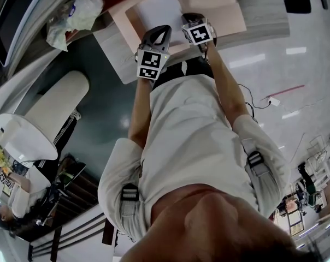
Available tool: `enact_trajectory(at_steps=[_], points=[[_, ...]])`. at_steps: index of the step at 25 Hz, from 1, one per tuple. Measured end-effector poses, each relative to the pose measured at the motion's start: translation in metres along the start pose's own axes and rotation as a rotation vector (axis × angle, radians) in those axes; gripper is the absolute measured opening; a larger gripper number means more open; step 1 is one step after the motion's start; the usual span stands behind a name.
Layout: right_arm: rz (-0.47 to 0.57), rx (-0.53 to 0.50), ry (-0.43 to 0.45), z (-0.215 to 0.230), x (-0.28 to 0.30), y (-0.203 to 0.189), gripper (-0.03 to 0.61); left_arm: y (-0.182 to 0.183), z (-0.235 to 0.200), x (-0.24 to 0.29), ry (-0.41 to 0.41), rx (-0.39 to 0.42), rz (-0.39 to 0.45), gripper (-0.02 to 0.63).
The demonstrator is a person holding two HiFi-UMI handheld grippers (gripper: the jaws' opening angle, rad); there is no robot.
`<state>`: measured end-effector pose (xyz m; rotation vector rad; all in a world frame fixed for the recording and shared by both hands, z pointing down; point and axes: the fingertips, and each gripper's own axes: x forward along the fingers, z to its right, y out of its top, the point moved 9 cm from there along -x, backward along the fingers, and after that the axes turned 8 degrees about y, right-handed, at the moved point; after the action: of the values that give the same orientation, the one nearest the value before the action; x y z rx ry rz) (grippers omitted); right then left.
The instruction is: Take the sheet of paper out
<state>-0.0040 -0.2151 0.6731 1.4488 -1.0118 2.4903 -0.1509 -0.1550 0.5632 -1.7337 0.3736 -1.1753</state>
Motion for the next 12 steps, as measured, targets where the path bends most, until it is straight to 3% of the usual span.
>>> enact_trajectory(at_steps=[12], points=[[0.039,0.025,-0.040,0.009,-0.019,-0.004,0.020,0.006,0.011,0.005,-0.036,0.026,0.006,0.021]])
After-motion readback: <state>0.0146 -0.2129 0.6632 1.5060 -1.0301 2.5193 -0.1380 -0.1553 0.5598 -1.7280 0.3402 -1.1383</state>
